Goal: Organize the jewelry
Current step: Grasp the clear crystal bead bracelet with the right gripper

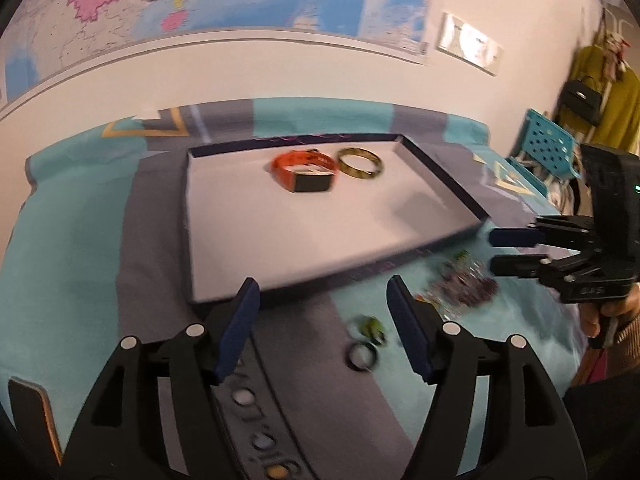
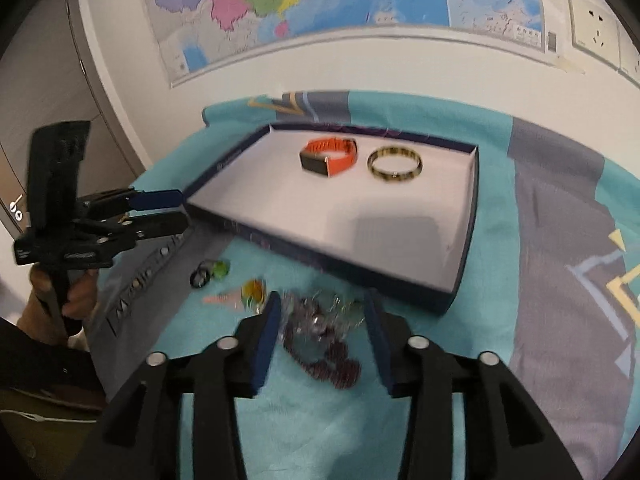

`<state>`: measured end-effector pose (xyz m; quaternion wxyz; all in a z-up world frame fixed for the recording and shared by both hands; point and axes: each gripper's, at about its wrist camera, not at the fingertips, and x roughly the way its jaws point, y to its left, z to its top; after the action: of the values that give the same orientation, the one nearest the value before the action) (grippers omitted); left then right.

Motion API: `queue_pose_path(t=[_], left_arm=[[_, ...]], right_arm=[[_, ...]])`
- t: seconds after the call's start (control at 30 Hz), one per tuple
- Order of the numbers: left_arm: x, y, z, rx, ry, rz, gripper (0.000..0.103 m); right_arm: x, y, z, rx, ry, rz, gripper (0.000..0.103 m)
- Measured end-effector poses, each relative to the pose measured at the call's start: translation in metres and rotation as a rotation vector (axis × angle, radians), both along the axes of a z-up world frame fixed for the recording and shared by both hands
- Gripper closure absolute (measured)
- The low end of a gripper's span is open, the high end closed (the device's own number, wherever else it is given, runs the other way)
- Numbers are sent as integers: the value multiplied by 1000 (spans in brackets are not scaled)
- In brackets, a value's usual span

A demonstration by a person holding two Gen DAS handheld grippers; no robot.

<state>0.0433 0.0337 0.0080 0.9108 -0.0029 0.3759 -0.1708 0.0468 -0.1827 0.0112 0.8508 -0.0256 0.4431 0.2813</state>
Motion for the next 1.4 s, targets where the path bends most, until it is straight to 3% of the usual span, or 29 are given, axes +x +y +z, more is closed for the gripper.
queue_pose_path(t=[0.23,0.37,0.73,1.13,1.4], left_arm=[[-17,-13,-11,9,19,-34,35],[-22,-10,-15,1,28,-36,35],[-33,-9,-21,8,39,-49,35],[-38,-19,-29,17,57,-94,39],[-28,-20,-31,35,66,-77,56]], right_arm=[[1,12,-18,-63,10,-13,61],[-2,8,-20,-47,26,-17,78],[-11,-4,0,35,-11,-47,94],[-21,-17,38,151,-90,-75,94],[-24,-13,37,177,-84,-70,94]])
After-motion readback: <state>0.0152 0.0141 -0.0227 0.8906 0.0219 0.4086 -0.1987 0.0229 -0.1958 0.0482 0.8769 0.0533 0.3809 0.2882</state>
